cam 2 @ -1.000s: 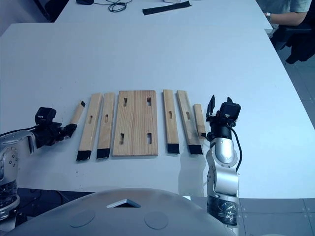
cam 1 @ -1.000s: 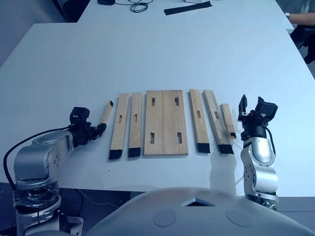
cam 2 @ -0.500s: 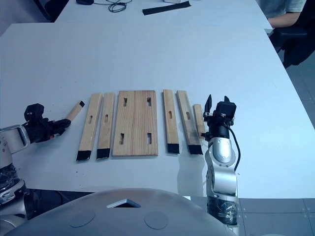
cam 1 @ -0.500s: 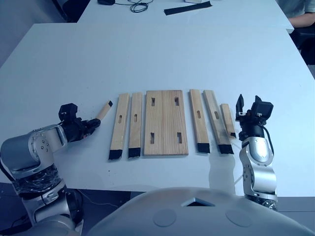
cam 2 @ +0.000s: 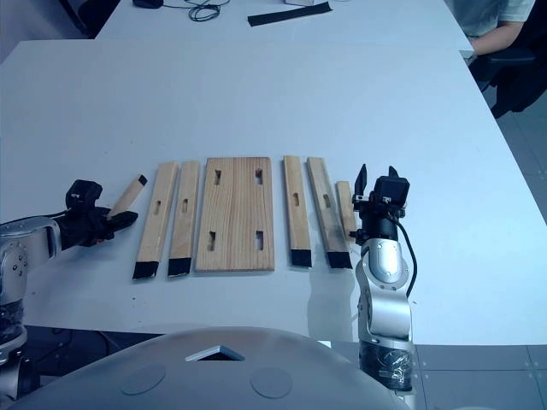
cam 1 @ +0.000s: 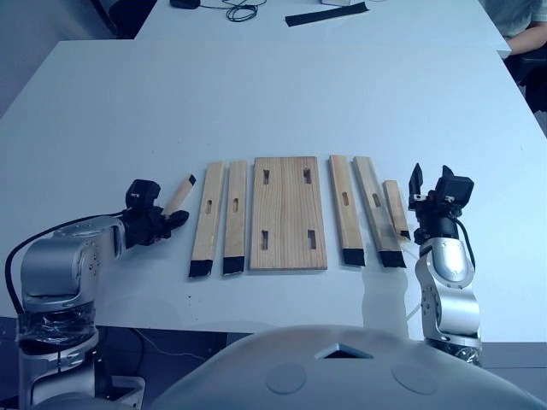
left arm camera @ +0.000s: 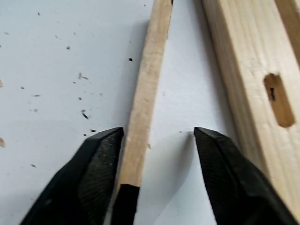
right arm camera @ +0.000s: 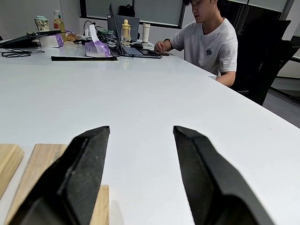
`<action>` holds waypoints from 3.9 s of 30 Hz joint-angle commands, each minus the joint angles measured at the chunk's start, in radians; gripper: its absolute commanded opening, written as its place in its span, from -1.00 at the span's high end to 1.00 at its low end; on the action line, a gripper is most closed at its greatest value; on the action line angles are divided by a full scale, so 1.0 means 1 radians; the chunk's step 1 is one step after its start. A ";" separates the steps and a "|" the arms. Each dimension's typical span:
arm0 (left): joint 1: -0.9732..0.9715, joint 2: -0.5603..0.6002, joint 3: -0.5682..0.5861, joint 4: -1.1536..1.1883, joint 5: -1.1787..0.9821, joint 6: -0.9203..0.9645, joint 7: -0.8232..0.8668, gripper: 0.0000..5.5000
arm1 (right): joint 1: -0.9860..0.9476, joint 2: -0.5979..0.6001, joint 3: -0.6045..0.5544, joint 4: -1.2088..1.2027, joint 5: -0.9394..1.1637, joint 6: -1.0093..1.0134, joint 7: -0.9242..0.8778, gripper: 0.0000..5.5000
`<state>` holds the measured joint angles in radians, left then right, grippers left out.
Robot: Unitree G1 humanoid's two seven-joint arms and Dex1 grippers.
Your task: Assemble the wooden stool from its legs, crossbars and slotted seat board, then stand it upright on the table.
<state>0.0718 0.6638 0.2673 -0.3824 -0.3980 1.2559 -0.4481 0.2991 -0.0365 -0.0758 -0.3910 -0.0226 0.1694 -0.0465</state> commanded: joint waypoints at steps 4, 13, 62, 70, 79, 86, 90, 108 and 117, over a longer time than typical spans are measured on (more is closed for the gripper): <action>0.043 -0.002 -0.002 0.032 -0.016 -0.041 -0.033 0.44 | -0.010 -0.009 0.000 -0.002 -0.004 0.014 0.007 0.08; 0.029 -0.030 0.024 0.041 -0.067 -0.013 -0.033 0.85 | -0.020 -0.008 -0.001 0.006 -0.006 0.013 0.001 0.08; -0.213 -0.398 -0.546 -0.127 0.330 -1.050 0.102 0.85 | -0.513 -0.409 -0.041 -0.088 1.456 0.741 0.282 -0.58; -0.169 -0.388 -0.557 -0.152 0.326 -1.050 0.074 0.85 | -0.540 -0.407 -0.041 -0.044 1.410 0.725 0.321 -0.65; -0.140 -0.385 -0.564 -0.166 0.331 -1.057 0.055 0.85 | -0.598 -0.388 -0.027 -0.013 1.403 0.730 0.320 -0.65; -0.127 -0.380 -0.572 -0.174 0.334 -1.063 0.042 0.85 | -0.637 -0.374 -0.006 0.019 1.368 0.732 0.325 -0.65; -0.126 -0.377 -0.575 -0.180 0.336 -1.065 0.038 0.85 | -0.651 -0.363 0.004 0.023 1.353 0.735 0.322 -0.53; -0.104 -0.366 -0.585 -0.169 0.405 -1.139 0.050 0.85 | -0.668 -0.334 0.003 0.023 1.288 0.723 0.288 0.49; -0.129 -0.366 -0.553 -0.132 0.444 -1.143 0.071 0.85 | -0.651 -0.334 0.015 0.008 1.238 0.735 0.307 0.52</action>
<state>-0.0353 0.2970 -0.3061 -0.5341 0.0246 0.1171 -0.3892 -0.3484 -0.3587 -0.0665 -0.3767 1.2438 0.9004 0.2624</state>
